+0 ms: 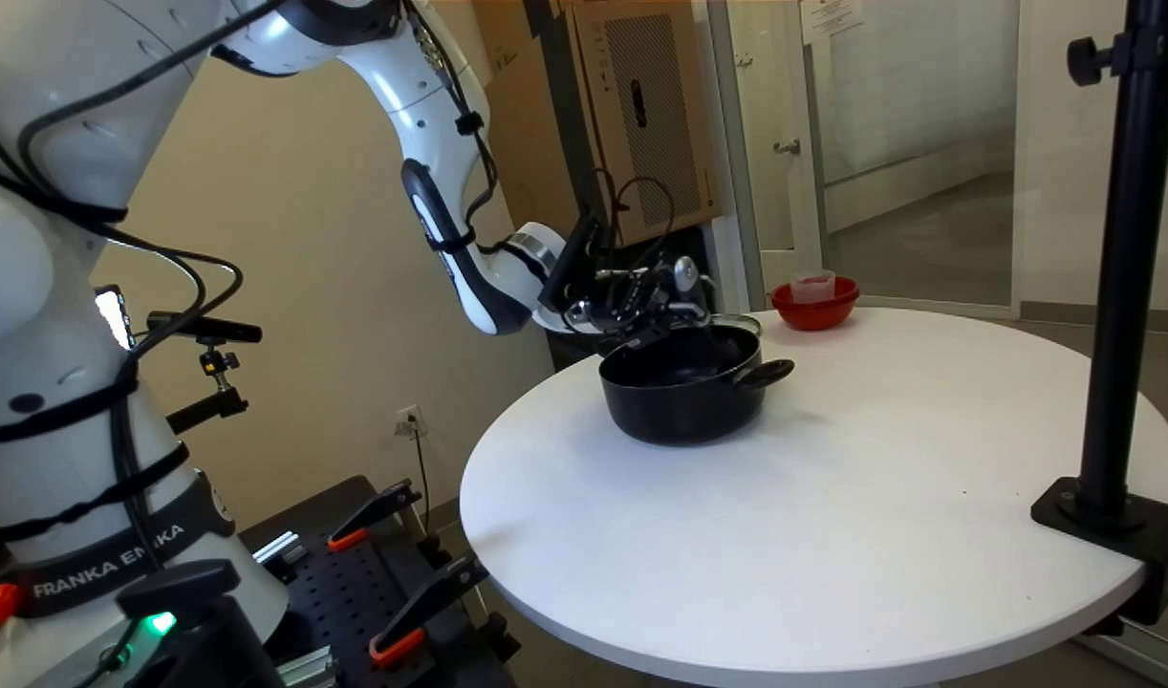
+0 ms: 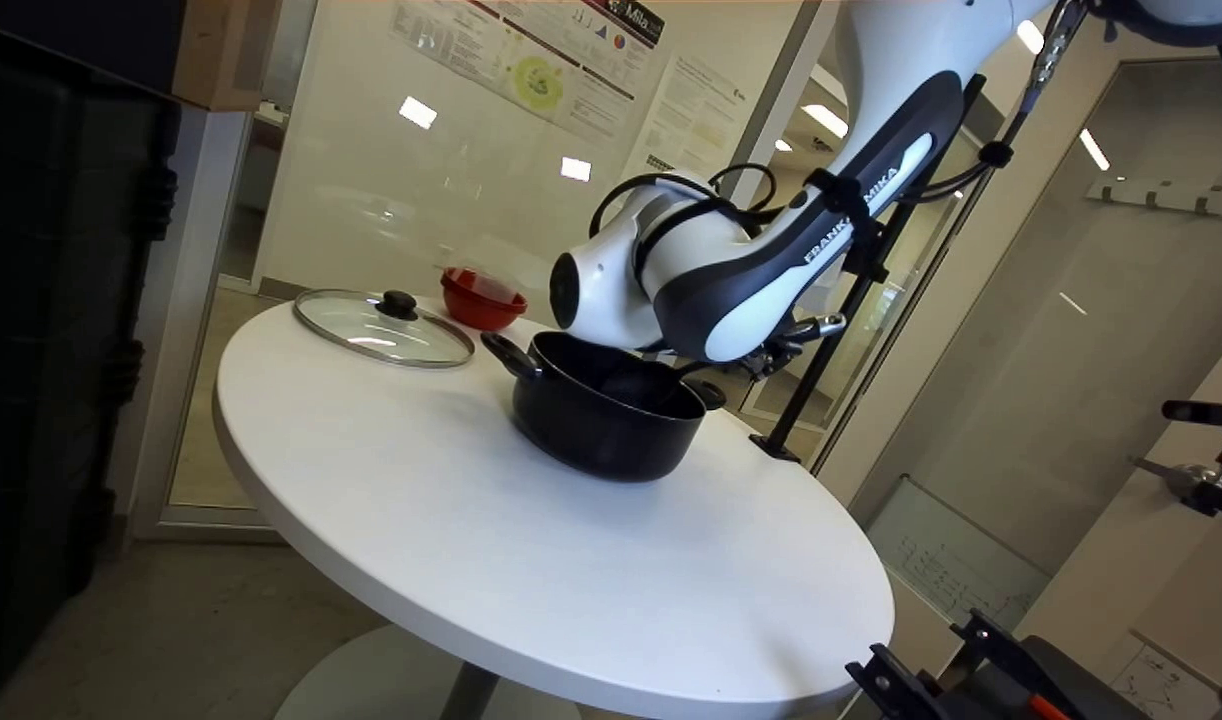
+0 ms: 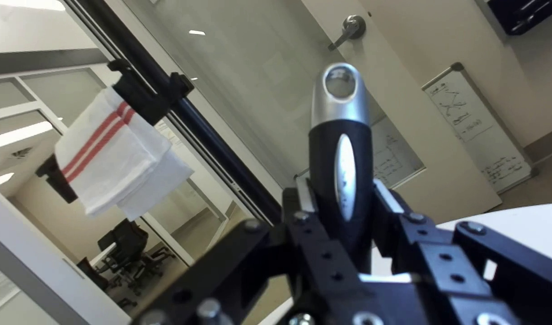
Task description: Use the spoon to mix the contents of the pot then put it back on the table
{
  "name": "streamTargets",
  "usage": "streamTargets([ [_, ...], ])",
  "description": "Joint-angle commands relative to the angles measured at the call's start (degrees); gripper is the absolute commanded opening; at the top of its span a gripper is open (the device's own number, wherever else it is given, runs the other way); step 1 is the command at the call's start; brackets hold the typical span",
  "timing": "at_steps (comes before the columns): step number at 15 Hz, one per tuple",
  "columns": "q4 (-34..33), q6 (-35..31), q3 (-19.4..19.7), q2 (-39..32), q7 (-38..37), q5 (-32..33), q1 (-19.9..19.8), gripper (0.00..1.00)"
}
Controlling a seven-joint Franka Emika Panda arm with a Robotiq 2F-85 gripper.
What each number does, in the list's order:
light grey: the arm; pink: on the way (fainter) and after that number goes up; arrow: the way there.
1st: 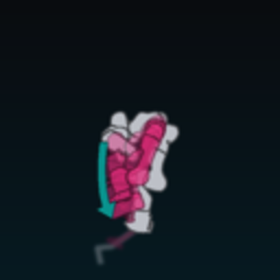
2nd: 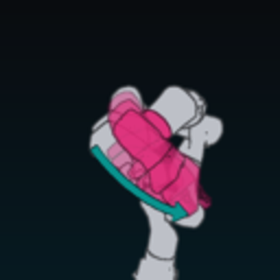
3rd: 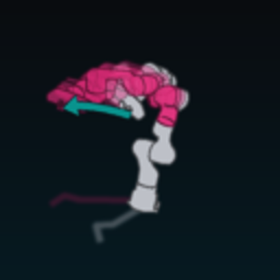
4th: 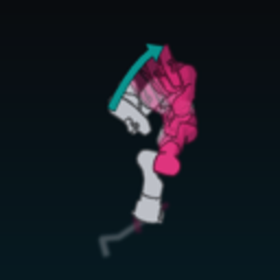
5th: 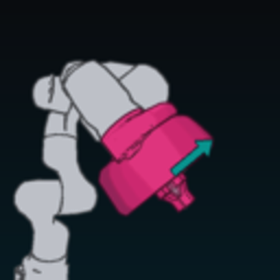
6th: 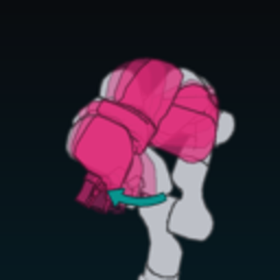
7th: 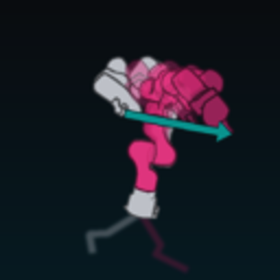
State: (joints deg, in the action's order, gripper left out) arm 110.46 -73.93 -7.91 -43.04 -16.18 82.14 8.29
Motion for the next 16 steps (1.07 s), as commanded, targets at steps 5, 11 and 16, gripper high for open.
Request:
streamTargets([
  [5,3.4,7.1,0.1,1.8,-10.4,9.0,5.0,0.08],
  [11,5.9,12.0,-0.5,1.9,-14.1,11.5,6.5,0.08],
  [16,7.7,16.1,-0.5,1.9,-16.5,13.3,6.6,0.08],
])
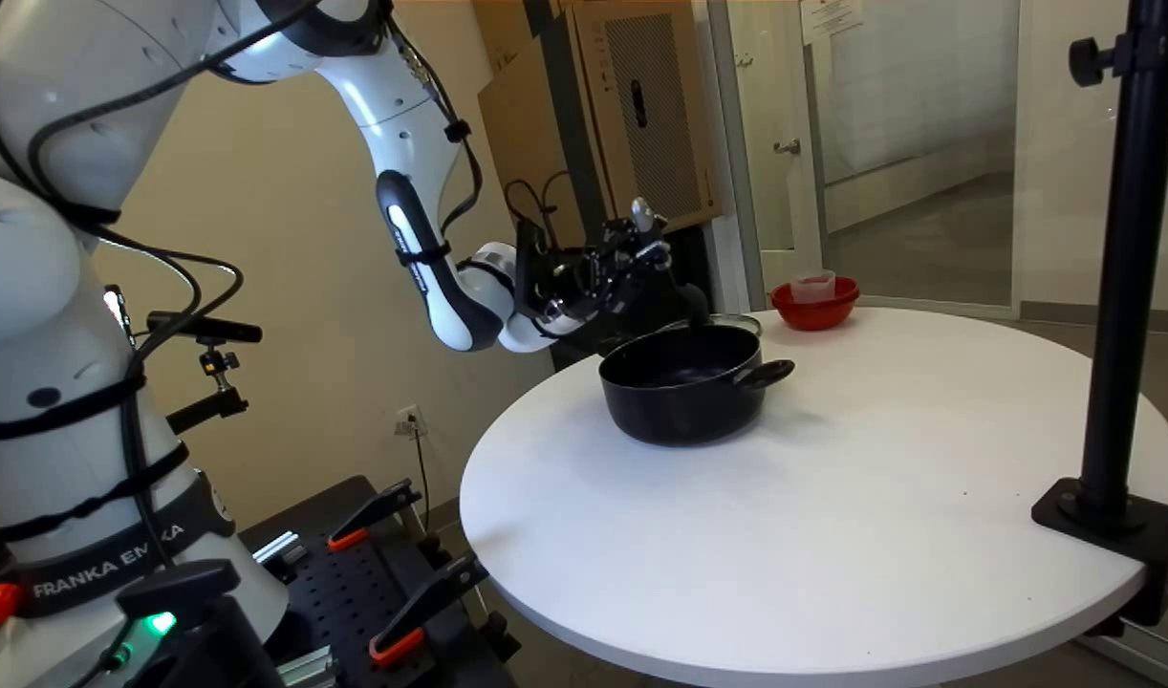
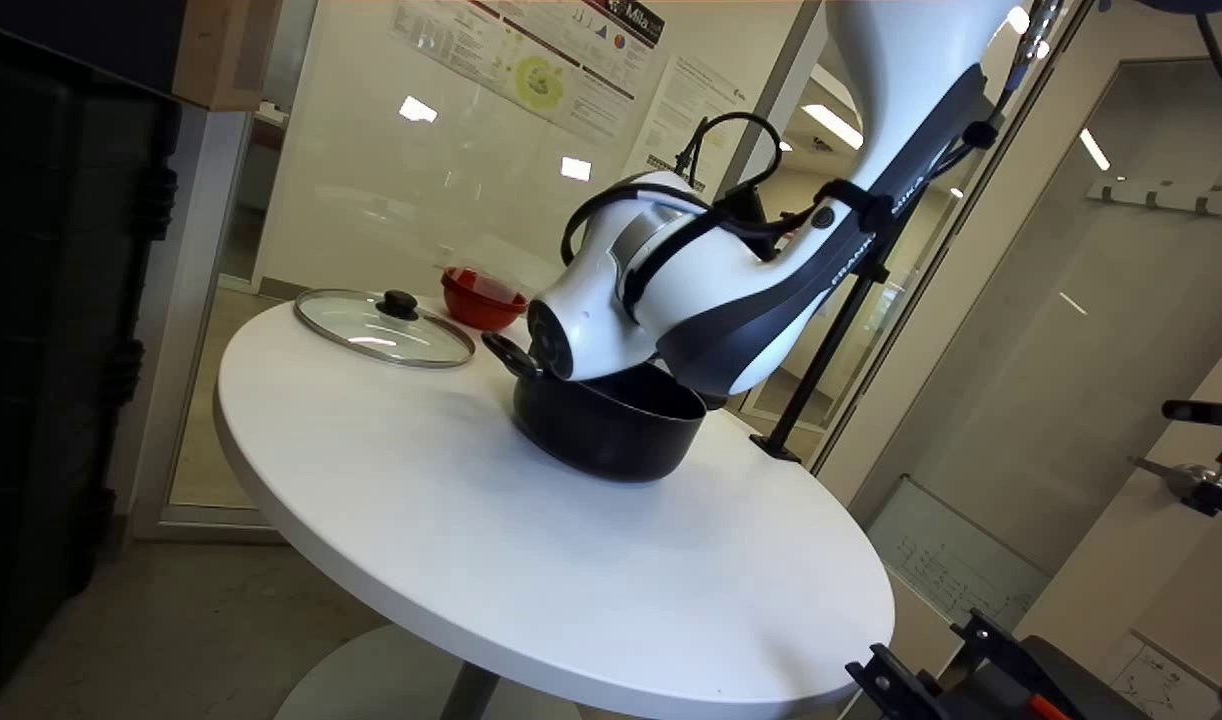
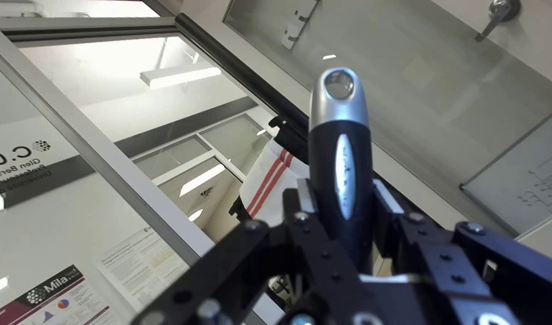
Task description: Use the spoon to mix the contents of the pot then put it back on the table
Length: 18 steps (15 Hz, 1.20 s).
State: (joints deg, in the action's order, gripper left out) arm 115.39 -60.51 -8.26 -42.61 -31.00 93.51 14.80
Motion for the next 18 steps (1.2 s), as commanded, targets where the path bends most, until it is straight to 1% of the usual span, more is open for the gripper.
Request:
streamTargets([
  [1,3.1,3.7,-0.1,1.4,-2.1,2.3,0.1,0.08],
  [5,5.1,6.3,-0.7,1.7,-2.7,2.8,0.0,0.08],
  [11,7.3,11.3,-0.9,1.1,-8.7,6.3,0.3,0.08],
  [13,7.7,11.9,-1.4,1.4,-9.3,6.4,-0.1,0.08],
  [15,8.3,10.2,-2.4,2.5,-6.5,5.4,-1.0,0.08],
  [17,8.9,5.5,-4.1,4.4,-1.9,4.5,-2.7,0.08],
  [18,9.3,2.0,-5.0,6.0,-0.3,4.3,-3.9,0.08],
])
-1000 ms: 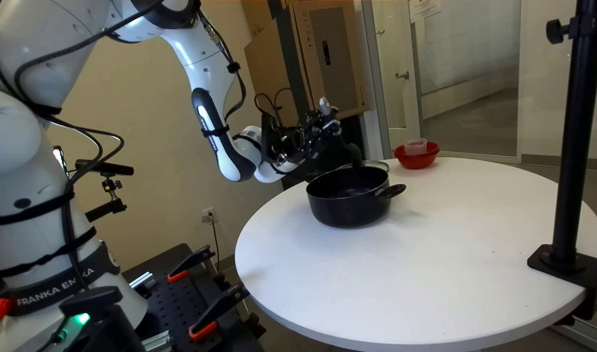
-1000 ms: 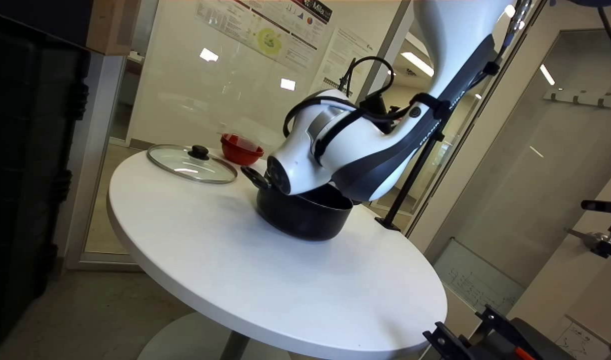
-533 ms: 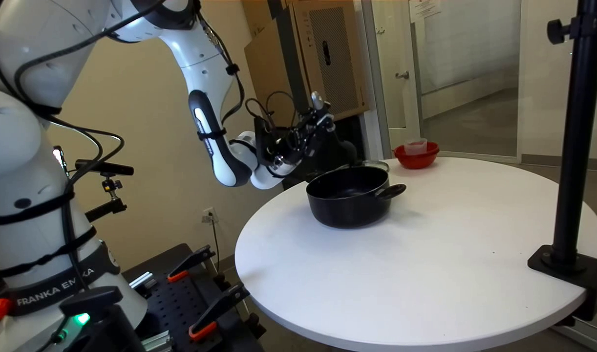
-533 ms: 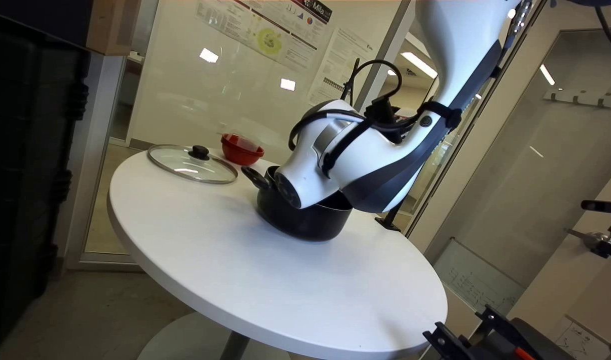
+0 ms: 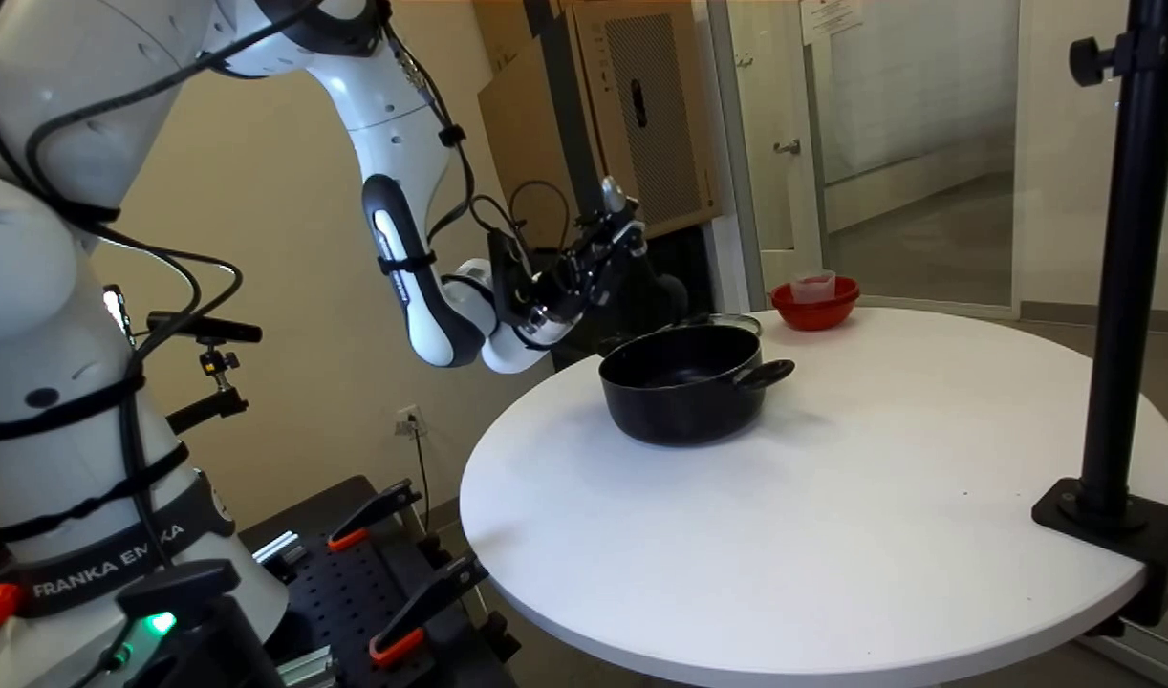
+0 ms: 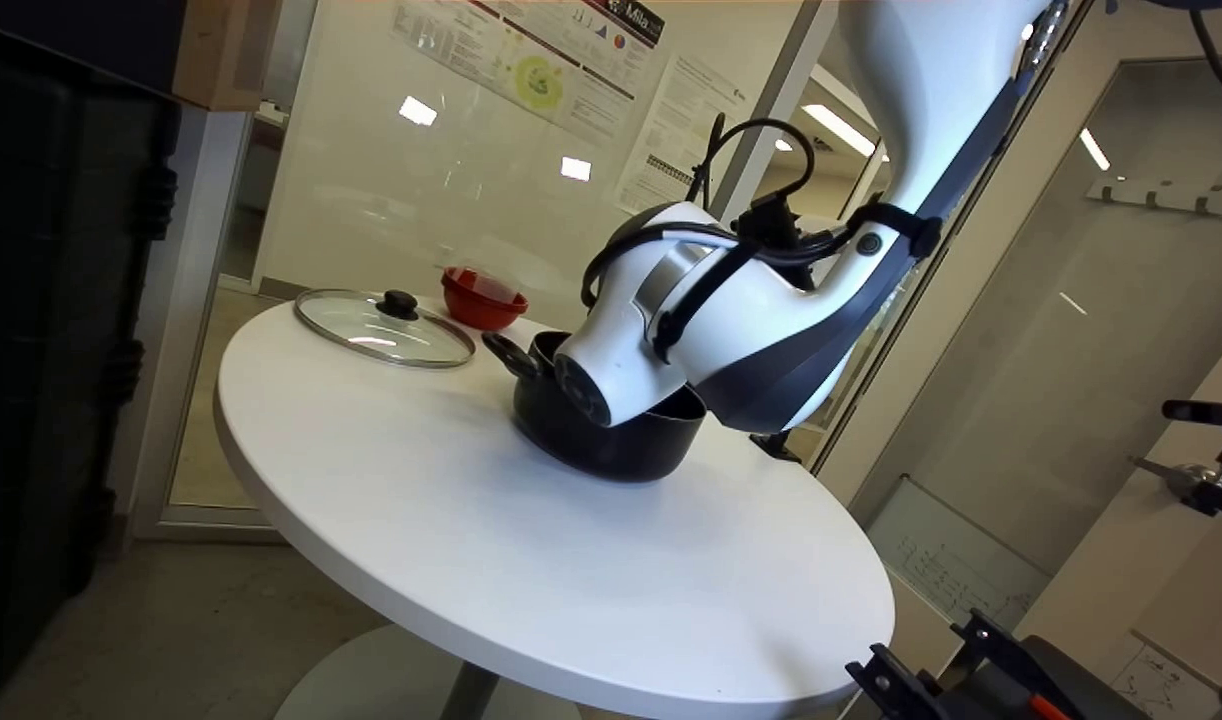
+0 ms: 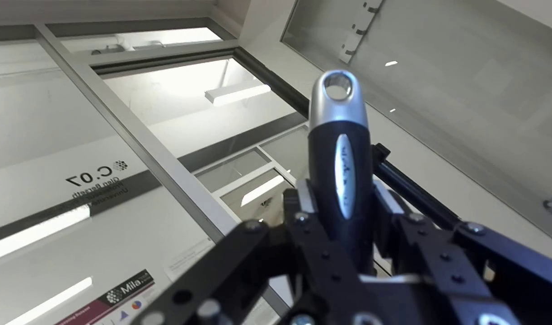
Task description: Use the spoon to mix the contents of the pot then put it back on the table
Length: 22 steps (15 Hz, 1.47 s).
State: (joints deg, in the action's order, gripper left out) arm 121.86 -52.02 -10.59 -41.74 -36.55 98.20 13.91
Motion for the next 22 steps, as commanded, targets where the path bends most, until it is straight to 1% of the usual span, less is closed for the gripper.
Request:
streamTargets([
  [1,3.0,-9.5,-3.3,6.8,6.3,-0.4,-3.9,0.08],
  [5,3.1,-23.2,-3.9,15.1,11.1,-1.8,-8.1,0.08],
  [8,2.6,-34.3,-2.4,21.3,14.4,-4.6,-11.4,0.08],
  [10,2.0,-41.4,-0.8,24.4,16.1,-7.9,-13.7,0.08],
  [13,1.0,-51.4,2.7,27.4,19.1,-13.5,-17.0,0.08],
  [16,-0.5,-59.4,6.7,27.9,21.9,-19.8,-19.9,0.08],
  [19,-2.1,-65.1,10.1,27.5,24.9,-27.9,-22.4,0.08],
  [22,-3.0,-68.5,12.4,27.1,27.9,-37.6,-24.0,0.08],
])
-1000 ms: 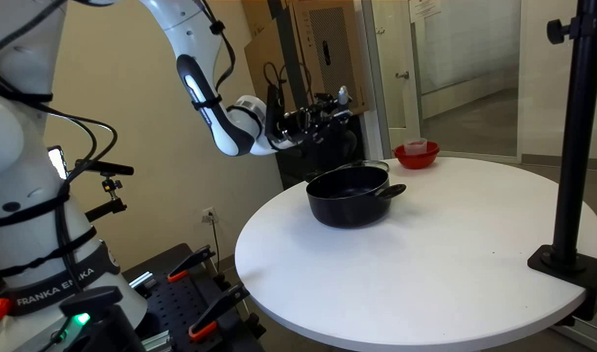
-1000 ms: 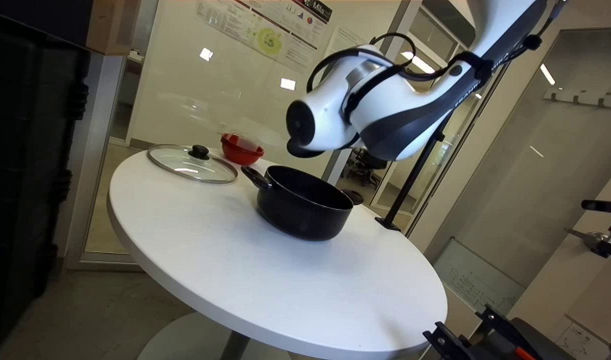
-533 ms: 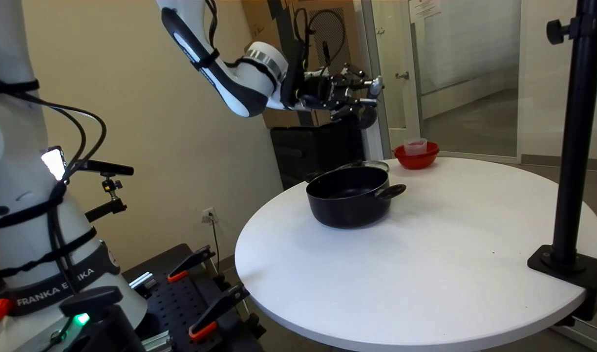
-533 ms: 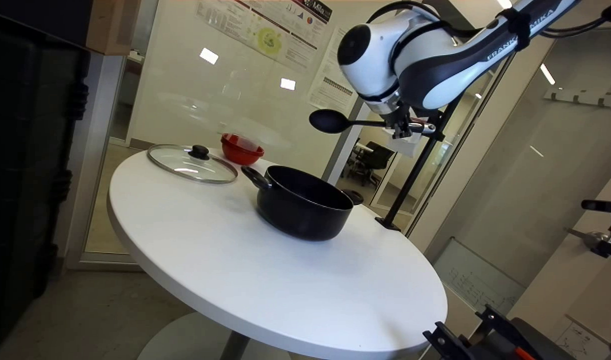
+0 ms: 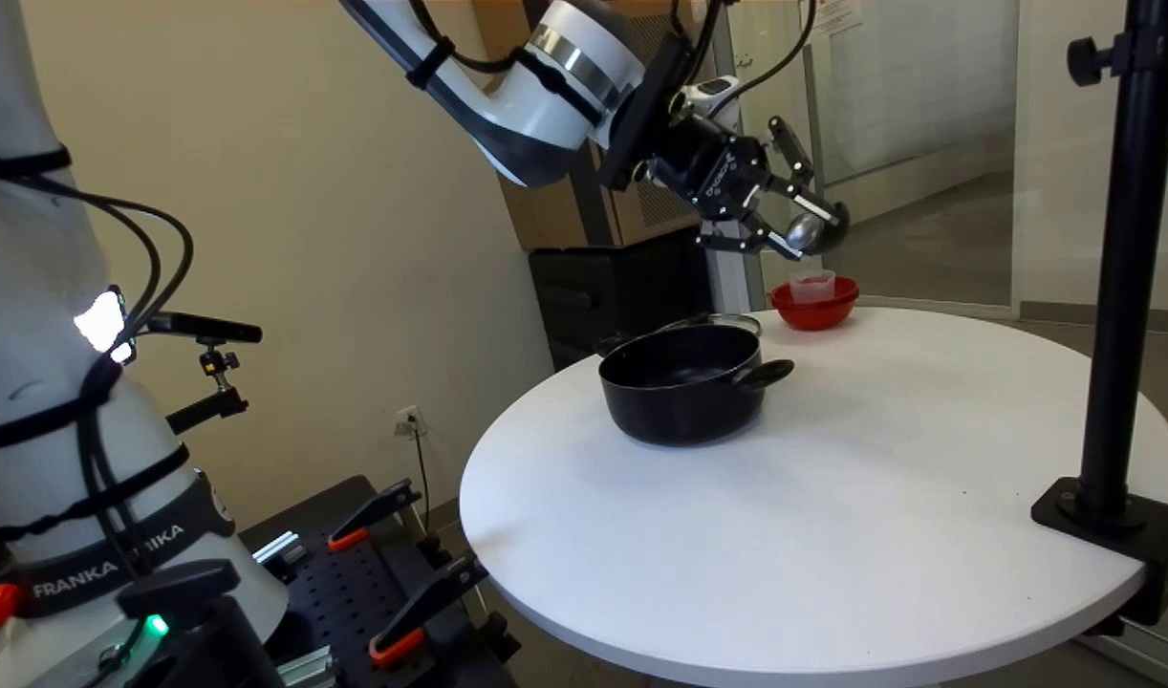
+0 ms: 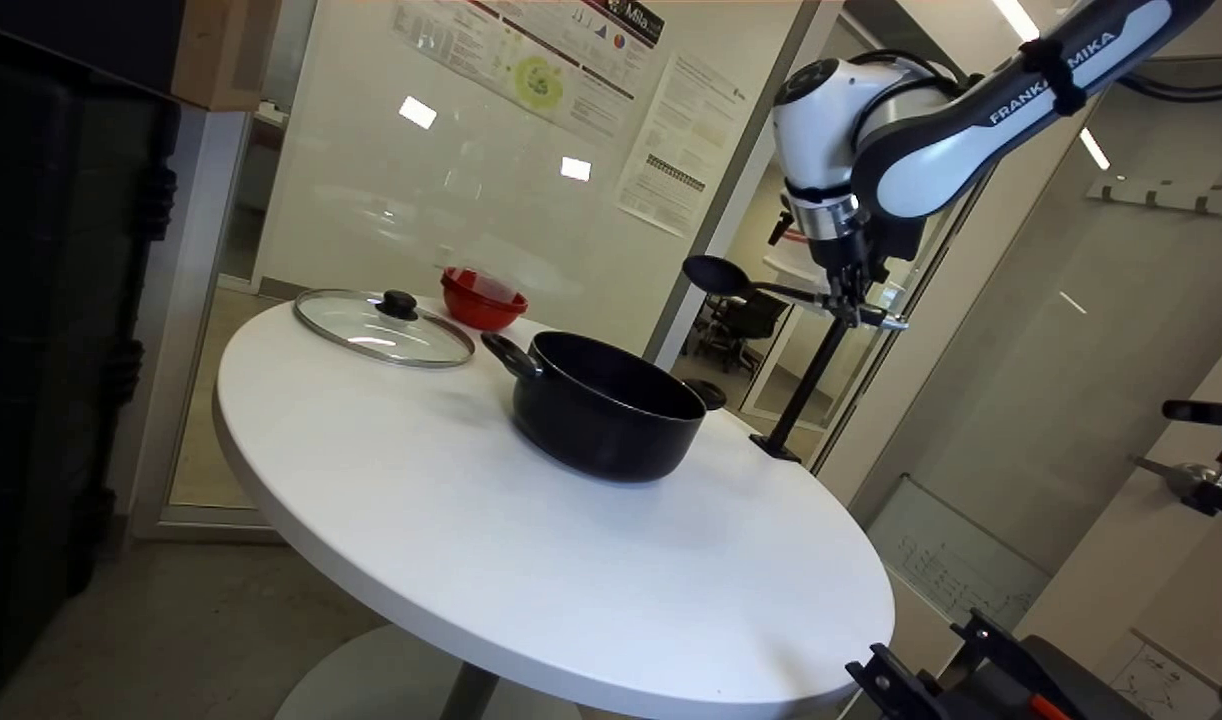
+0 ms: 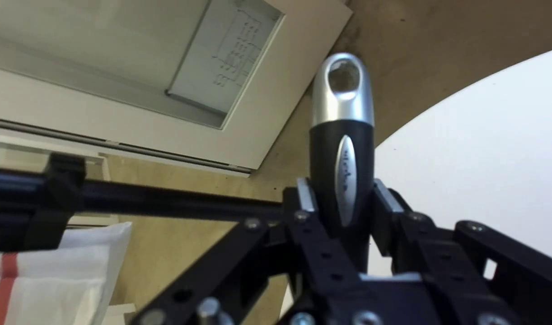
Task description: Use the spoon to mix the contents of the pot then put it back on the table
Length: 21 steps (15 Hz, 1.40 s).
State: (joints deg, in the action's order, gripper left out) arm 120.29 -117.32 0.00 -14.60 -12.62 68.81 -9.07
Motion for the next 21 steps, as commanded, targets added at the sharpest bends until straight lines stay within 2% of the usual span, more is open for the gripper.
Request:
streamTargets([
  [1,-1.7,-4.0,2.4,-0.2,5.1,-11.8,-1.5,0.08],
  [8,-1.9,-11.5,4.1,-2.7,12.7,-37.5,-2.9,0.08],
  [10,-1.5,-13.7,4.6,-3.2,14.8,-42.6,-2.5,0.08],
  [15,0.7,-17.4,4.6,-5.0,21.3,-47.7,-1.6,0.08],
  [19,1.3,-17.4,4.7,-8.6,24.5,-48.0,-1.0,0.08],
  [21,1.2,-19.9,5.0,-11.6,24.3,-48.7,-1.5,0.08],
])
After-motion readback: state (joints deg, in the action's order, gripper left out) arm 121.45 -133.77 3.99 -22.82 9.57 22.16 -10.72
